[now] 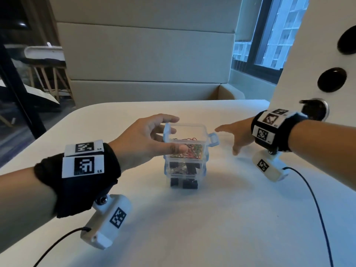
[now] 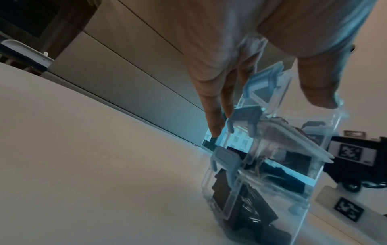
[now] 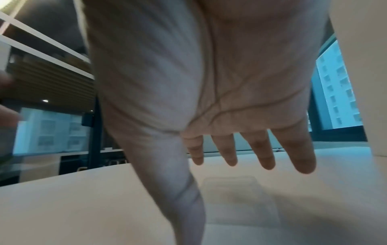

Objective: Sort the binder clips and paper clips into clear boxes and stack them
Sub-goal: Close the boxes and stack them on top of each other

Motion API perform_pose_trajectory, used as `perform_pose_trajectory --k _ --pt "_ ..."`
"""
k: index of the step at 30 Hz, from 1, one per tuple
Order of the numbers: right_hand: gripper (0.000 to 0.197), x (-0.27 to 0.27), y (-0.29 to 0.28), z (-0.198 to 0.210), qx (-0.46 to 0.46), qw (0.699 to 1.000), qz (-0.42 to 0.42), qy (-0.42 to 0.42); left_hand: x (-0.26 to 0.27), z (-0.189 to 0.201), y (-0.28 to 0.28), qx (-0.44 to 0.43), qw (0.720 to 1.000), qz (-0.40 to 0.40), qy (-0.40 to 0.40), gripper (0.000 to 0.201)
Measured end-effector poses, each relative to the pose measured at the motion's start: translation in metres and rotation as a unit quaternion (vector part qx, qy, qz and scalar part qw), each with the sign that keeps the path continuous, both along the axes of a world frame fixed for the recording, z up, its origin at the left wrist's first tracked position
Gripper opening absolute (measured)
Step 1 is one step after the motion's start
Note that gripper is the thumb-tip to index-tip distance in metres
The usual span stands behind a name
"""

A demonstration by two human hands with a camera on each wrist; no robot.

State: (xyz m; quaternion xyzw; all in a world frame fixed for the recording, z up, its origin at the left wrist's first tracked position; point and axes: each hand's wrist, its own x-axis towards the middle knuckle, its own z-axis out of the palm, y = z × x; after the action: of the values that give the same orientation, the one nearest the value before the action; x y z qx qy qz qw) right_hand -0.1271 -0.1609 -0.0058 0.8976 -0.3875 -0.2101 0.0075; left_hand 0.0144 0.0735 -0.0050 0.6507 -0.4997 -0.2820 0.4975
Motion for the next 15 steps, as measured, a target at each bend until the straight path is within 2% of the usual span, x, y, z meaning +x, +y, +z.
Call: perform_pose_trajectory --k 2,4,6,8,15 --pt "0.103 0.003 -0.008 -0.006 0.028 1.0 -0.003 0.01 0.002 0.0 0.004 -0.007 1.0 -0.006 -0.001 0.065" --pt "0.094 0.004 -0.009 -0.009 0.041 0.999 0.001 0.017 0.004 -0.002 0.008 -0.019 1.0 0.003 0.004 0.057" --pt "0.083 0.006 -0.01 -0.012 0.008 1.0 0.023 0.018 0.007 -0.002 0.01 -0.036 0.999 0.015 0.02 0.053" --pt "0.077 0.005 -0.009 -0.013 -0.005 1.0 0.026 0.012 0.008 -0.004 0.01 -0.043 0.998 0.02 0.031 0.053" --pt "0.06 -0.007 0.005 -0.008 0.056 0.998 -0.005 -0.011 0.008 -0.011 0.01 -0.044 0.997 0.046 0.052 0.067"
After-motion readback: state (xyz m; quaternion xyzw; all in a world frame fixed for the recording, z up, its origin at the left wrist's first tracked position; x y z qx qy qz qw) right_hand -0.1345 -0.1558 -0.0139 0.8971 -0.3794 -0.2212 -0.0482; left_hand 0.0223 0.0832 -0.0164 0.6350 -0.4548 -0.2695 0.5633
